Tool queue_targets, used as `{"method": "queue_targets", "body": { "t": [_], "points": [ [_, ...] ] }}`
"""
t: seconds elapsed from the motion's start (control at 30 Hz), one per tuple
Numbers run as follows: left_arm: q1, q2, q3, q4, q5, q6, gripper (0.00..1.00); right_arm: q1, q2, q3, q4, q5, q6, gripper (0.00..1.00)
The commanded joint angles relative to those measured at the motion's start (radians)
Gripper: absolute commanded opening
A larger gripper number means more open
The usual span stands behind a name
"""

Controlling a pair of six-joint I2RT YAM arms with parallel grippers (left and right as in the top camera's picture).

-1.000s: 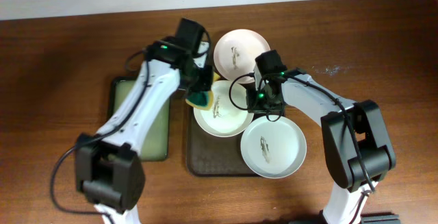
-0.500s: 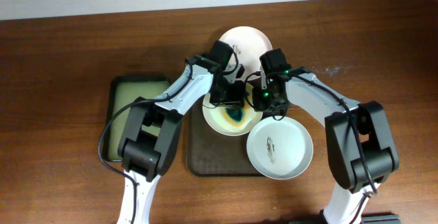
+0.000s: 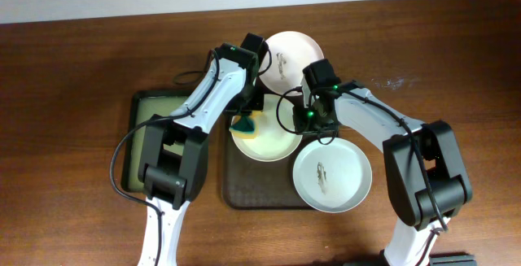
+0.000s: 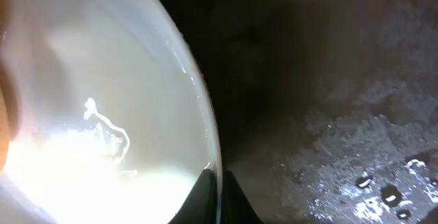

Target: Clean dirty plates on tray and stack at the side

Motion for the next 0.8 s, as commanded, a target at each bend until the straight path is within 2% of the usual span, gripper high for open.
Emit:
{"method": "queue_targets", "body": {
  "t": [0.0, 0.1, 0.2, 0.27, 0.33, 0.4, 0.5, 0.53, 0.63, 0.77],
  "points": [
    [-0.016, 0.024, 0.017, 0.076, 0.22, 0.02, 0.0, -0.003, -0.005, 0.006, -0.018, 0.032, -0.018, 0.04],
    [-0.098, 0.079, 0.017, 0.125, 0.398, 0.04, 0.0, -0.003, -0.005, 0.006, -0.018, 0.032, -0.018, 0.04],
    [-0.116, 0.105, 0.018, 0.128, 0.591, 0.04, 0.0, -0.003, -0.005, 0.006, -0.018, 0.032, -0.018, 0.04],
    [-0.097, 0.104, 0.018, 0.1, 0.613, 0.041, 0.0, -0.003, -0.005, 0.006, -0.018, 0.032, -0.018, 0.04],
    [-0.047, 0.103, 0.018, 0.035, 0.513, 0.056, 0.0, -0.003, -0.005, 0.006, -0.018, 0.032, -0.018, 0.04],
    [0.035, 0.094, 0.025, -0.04, 0.314, 0.055, 0.0, -0.003, -0.005, 0.006, -0.018, 0.032, -0.018, 0.04],
    [0.113, 0.038, 0.025, -0.067, 0.121, 0.055, 0.0, -0.003, -0.005, 0.006, -0.019, 0.031, -0.018, 0.04],
    [0.121, 0.0, 0.025, -0.067, 0.076, 0.055, 0.0, -0.003, -0.005, 0.006, -0.02, 0.031, -0.018, 0.04],
    [0.125, -0.169, 0.025, -0.105, 0.06, 0.092, 0.0, -0.004, -0.005, 0.006, -0.032, 0.031, -0.018, 0.04],
    [0.223, -0.218, -0.005, -0.209, -0.08, 0.093, 0.0, -0.004, -0.005, 0.006, -0.024, 0.032, -0.018, 0.04]
  ]
}}
